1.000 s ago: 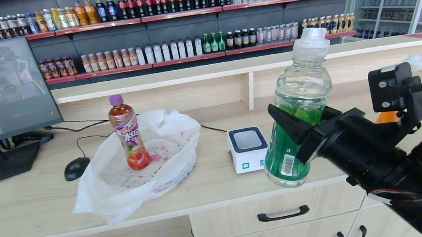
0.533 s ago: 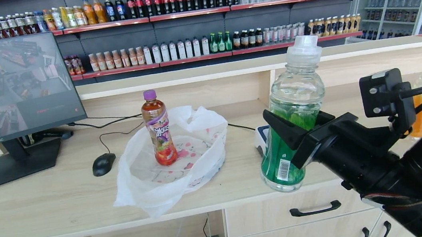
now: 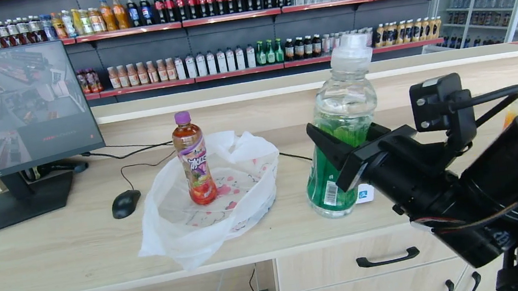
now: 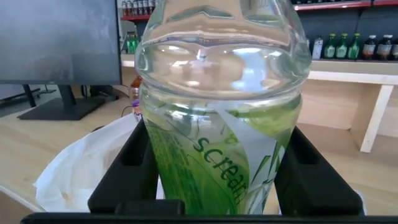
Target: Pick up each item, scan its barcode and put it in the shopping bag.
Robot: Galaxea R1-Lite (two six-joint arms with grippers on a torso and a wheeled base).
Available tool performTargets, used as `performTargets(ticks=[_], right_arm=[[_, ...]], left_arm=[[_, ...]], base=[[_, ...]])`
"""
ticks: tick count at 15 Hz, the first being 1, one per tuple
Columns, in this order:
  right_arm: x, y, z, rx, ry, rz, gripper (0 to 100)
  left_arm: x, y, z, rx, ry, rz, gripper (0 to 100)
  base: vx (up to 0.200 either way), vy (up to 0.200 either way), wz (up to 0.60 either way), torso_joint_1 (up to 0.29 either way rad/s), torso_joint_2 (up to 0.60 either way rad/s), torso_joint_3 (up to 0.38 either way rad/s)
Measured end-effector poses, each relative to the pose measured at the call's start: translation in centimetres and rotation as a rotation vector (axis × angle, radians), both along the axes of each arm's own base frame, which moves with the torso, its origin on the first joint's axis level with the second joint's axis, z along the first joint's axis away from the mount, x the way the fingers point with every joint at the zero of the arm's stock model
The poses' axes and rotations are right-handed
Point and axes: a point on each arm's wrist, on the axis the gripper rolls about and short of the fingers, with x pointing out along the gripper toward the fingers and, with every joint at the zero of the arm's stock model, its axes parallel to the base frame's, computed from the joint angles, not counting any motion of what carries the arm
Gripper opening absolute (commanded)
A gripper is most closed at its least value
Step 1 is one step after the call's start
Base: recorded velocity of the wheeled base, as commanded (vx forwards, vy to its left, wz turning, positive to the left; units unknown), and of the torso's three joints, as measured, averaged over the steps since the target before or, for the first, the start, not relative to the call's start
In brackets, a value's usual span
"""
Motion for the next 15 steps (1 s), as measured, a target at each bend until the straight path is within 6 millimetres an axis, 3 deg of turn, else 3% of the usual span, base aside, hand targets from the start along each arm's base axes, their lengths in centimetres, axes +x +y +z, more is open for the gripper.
performTargets(ticks=[4,7,11,15], right_arm=[[2.7,0.3,-0.9,-0.107,-0.083,-0.098,0],[5.1,0.6,0.0,-0.179,-0.193,-0.181,0],[7.5,-0.3,0.4,-0.374,-0.384,-0.143,0],[8.8,0.1,0.6,-0.516,-0.588,-0.028,0]], left_arm=[[0.0,0.0,0.0,0.000,0.000,0.000,100],[0.0,0.0,0.0,0.000,0.000,0.000,100],[0.0,0.0,0.0,0.000,0.000,0.000,100],[0.0,0.0,0.0,0.000,0.000,0.000,100]], base=[[0.000,0.000,0.00,0.000,0.00,0.000],[0.000,0.000,0.00,0.000,0.00,0.000],[0.000,0.000,0.00,0.000,0.00,0.000],[0.000,0.000,0.00,0.000,0.00,0.000]])
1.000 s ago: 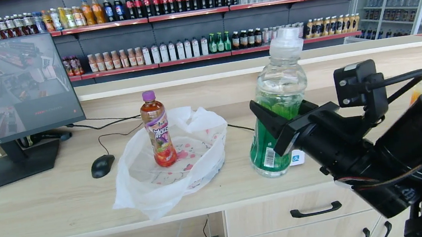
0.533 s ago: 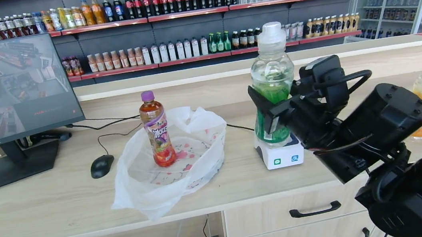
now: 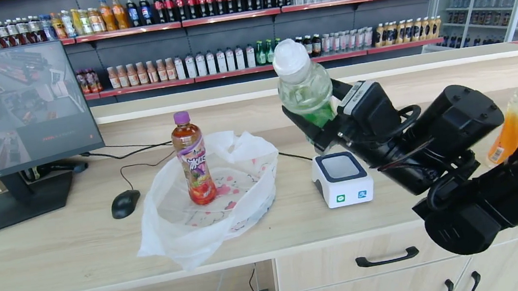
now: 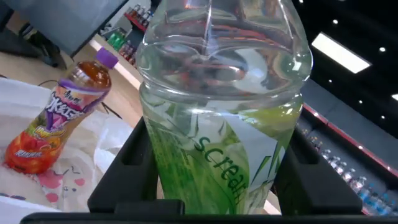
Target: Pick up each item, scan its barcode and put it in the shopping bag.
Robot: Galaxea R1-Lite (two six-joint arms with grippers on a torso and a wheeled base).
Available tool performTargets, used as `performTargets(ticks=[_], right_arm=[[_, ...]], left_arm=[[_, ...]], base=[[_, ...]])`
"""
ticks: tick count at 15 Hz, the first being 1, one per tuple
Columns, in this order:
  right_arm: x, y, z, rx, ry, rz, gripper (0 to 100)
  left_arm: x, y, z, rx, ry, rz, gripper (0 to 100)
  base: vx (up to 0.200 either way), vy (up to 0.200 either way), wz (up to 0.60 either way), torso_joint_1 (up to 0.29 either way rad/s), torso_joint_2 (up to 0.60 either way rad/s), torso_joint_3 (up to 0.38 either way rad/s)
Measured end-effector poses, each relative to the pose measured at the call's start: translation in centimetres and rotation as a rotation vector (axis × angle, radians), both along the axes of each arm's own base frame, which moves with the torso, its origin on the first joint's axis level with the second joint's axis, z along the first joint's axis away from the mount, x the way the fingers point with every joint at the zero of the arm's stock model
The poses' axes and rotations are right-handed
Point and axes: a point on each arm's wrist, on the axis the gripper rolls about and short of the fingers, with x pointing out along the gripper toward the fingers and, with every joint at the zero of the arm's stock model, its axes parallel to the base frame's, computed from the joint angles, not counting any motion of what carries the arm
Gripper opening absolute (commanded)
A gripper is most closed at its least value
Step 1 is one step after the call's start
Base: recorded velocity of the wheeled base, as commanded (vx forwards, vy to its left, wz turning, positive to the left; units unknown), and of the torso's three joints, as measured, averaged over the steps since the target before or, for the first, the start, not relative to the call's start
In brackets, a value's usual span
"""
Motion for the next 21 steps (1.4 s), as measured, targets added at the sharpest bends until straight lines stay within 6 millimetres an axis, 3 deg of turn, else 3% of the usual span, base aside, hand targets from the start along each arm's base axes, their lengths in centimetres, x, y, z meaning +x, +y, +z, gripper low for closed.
performTargets(ticks=[4,9,21], right_arm=[[1.5,0.0,-2.3,-0.123,-0.031,0.058,0],[3.5,-2.7,-3.2,-0.169,-0.034,0.028,0],[5.3,-4.3,-5.6,-0.229,-0.002,-0.001,0]], left_arm=[[0.0,0.0,0.0,0.000,0.000,0.000,100],[0.0,0.0,0.0,0.000,0.000,0.000,100],[0.0,0.0,0.0,0.000,0.000,0.000,100]], base=[[0.000,0.000,0.00,0.000,0.00,0.000],[0.000,0.000,0.00,0.000,0.00,0.000],[0.000,0.000,0.00,0.000,0.00,0.000]])
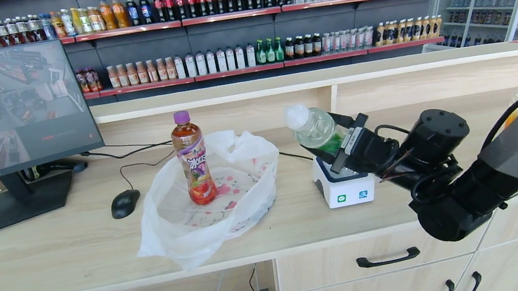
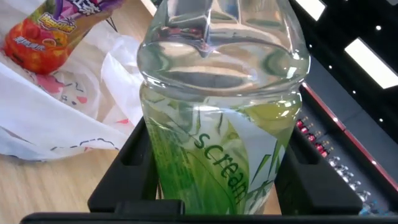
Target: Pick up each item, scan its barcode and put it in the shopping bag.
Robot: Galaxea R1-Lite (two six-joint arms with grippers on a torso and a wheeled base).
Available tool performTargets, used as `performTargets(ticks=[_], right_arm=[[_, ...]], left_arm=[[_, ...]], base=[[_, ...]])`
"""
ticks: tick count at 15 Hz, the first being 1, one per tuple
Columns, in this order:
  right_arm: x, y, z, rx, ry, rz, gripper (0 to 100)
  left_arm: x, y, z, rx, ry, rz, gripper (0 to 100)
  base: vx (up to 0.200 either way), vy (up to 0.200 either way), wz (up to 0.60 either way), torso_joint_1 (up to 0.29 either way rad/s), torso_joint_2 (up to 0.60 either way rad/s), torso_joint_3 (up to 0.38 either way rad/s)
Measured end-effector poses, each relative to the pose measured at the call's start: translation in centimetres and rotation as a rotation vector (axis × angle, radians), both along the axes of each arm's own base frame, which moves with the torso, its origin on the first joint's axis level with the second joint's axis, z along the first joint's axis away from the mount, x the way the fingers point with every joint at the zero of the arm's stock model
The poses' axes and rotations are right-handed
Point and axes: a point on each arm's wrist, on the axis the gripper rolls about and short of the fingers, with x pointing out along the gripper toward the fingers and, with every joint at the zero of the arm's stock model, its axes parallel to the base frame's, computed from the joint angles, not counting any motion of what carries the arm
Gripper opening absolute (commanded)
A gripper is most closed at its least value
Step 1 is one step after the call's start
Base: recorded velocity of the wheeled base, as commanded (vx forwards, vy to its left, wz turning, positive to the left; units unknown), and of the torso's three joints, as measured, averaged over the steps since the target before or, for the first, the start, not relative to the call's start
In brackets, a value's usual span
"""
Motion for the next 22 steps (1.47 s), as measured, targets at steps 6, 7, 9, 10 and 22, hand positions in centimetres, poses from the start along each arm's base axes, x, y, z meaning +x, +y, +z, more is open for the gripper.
performTargets(ticks=[6,7,9,10,22], right_arm=[[0.27,-0.03,-0.28,0.000,0.004,-0.002,0],[0.30,-0.07,-0.31,0.000,0.005,-0.003,0],[0.29,-0.08,-0.37,-0.001,0.007,-0.003,0],[0.28,-0.05,-0.38,-0.002,0.007,-0.002,0],[0.01,0.26,-0.17,0.006,0.014,0.010,0]], left_arm=[[0.00,0.00,0.00,0.000,0.000,0.000,100],[0.00,0.00,0.00,0.000,0.000,0.000,100],[0.00,0.00,0.00,0.000,0.000,0.000,100],[0.00,0.00,0.00,0.000,0.000,0.000,100],[0.00,0.00,0.00,0.000,0.000,0.000,100]], base=[[0.000,0.000,0.00,0.000,0.00,0.000],[0.000,0.000,0.00,0.000,0.00,0.000],[0.000,0.000,0.00,0.000,0.00,0.000],[0.000,0.000,0.00,0.000,0.00,0.000],[0.000,0.000,0.00,0.000,0.00,0.000]])
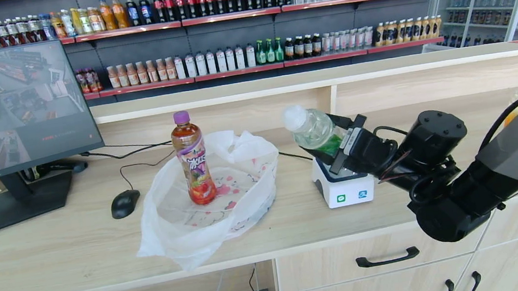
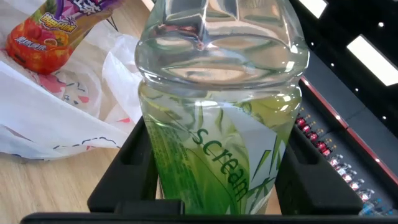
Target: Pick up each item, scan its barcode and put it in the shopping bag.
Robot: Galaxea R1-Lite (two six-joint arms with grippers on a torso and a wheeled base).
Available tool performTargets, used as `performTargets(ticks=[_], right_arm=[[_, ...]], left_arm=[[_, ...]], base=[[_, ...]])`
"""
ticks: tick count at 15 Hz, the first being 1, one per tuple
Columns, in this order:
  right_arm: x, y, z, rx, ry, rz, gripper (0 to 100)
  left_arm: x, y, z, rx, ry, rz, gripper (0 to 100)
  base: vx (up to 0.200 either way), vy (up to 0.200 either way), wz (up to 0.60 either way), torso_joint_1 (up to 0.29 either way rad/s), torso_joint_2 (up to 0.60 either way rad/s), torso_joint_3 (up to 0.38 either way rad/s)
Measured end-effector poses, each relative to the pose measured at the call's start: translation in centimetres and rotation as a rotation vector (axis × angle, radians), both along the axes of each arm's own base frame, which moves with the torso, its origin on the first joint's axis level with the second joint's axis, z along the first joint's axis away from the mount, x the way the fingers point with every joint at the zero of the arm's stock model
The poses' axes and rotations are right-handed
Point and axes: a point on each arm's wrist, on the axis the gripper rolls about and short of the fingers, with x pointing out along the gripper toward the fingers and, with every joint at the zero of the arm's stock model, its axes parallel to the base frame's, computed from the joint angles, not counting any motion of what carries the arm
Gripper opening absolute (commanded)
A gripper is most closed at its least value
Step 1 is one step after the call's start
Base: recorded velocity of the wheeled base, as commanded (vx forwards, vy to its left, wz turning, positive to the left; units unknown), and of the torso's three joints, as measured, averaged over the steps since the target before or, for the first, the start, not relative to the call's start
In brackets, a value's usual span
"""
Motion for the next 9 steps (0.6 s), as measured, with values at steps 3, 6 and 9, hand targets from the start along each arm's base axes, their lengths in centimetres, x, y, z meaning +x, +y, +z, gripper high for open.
performTargets(ticks=[3,6,9], right_arm=[[-0.08,-0.03,0.23,0.002,-0.005,0.000,0],[-0.26,-0.10,0.54,0.005,-0.012,0.000,0],[-0.46,-0.19,0.85,0.008,-0.018,0.000,0]], left_arm=[[0.00,0.00,0.00,0.000,0.000,0.000,100],[0.00,0.00,0.00,0.000,0.000,0.000,100],[0.00,0.00,0.00,0.000,0.000,0.000,100]], base=[[0.000,0.000,0.00,0.000,0.00,0.000],[0.000,0.000,0.00,0.000,0.00,0.000],[0.000,0.000,0.00,0.000,0.00,0.000]])
